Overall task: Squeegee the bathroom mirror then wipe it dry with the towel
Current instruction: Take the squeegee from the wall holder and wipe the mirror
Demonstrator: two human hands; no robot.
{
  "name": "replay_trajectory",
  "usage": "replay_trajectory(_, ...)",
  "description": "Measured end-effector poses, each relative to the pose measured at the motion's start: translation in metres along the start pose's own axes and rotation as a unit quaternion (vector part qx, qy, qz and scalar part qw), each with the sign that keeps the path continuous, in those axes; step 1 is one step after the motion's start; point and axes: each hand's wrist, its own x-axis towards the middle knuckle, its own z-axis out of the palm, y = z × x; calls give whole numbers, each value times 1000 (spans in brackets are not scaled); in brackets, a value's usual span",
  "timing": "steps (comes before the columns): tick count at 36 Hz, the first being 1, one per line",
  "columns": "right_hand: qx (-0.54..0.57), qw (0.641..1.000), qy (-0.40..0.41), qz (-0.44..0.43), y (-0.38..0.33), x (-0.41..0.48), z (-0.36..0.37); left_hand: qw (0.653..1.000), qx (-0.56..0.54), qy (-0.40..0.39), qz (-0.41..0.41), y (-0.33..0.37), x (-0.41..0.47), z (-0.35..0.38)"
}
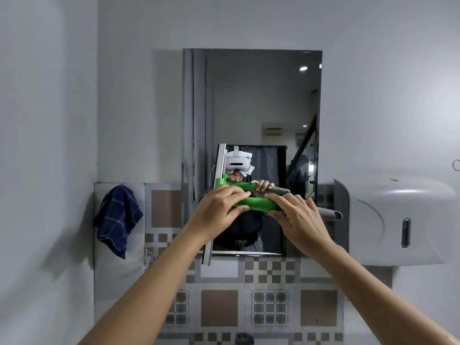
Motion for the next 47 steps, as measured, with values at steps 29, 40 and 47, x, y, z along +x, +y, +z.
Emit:
replay_trajectory(29,-46,994,91,-39,-10,280,-11,980,34,59,-186,-123,-5,73)
replay_trajectory(40,-61,991,102,-59,-26,302,-14,983,63,27,-171,-128,-10,69)
replay_trajectory(47,-80,992,77,-60,-26,304,-30,981,75,21,-176,-128,-9,70)
